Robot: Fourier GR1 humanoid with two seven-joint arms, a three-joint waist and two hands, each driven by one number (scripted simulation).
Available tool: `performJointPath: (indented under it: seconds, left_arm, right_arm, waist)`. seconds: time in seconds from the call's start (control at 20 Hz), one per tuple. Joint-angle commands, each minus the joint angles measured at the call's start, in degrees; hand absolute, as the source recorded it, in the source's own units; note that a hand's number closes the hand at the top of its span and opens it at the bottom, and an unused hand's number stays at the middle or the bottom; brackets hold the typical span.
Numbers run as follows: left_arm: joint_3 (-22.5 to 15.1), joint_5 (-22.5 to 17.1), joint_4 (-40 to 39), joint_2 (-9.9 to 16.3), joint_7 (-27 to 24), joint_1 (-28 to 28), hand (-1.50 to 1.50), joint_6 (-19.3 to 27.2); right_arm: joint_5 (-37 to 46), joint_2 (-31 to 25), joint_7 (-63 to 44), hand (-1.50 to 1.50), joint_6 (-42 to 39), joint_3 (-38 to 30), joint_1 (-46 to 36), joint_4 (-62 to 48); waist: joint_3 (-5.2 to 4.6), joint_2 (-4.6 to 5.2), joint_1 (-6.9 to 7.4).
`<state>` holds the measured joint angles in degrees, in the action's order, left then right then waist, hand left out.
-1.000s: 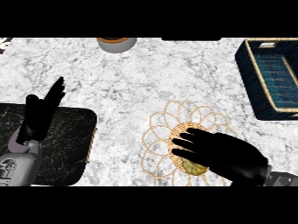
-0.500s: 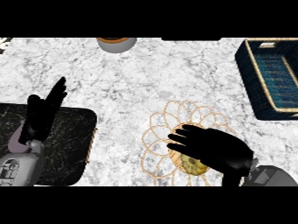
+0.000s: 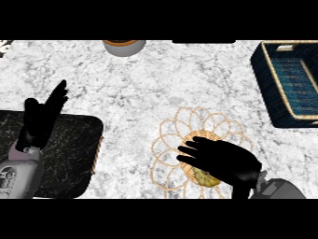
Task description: Pick the squash from the placemat and place it in the basket
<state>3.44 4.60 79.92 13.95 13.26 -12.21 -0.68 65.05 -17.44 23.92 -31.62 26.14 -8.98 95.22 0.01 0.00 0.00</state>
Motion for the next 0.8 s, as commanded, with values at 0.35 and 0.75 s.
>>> performJointPath:
  seconds: [0.35,0.75]
  left_arm:
    - [-1.43,3.3,0.73,-3.16,0.29,0.22,0.0,1.01]
    - [-0.62,2.48,1.45,-3.38,0.28,2.15,0.0,-0.66]
  right_arm:
    - [6.68,0.83,5.05,1.5,8.4,2.6,2.71,-2.74]
    - [10.9,3.69,10.14,1.5,15.73,0.35,-5.7,-11.87]
  waist:
    - [0.0,-0.02,-0.1]
    - [0.0,0.01,0.29]
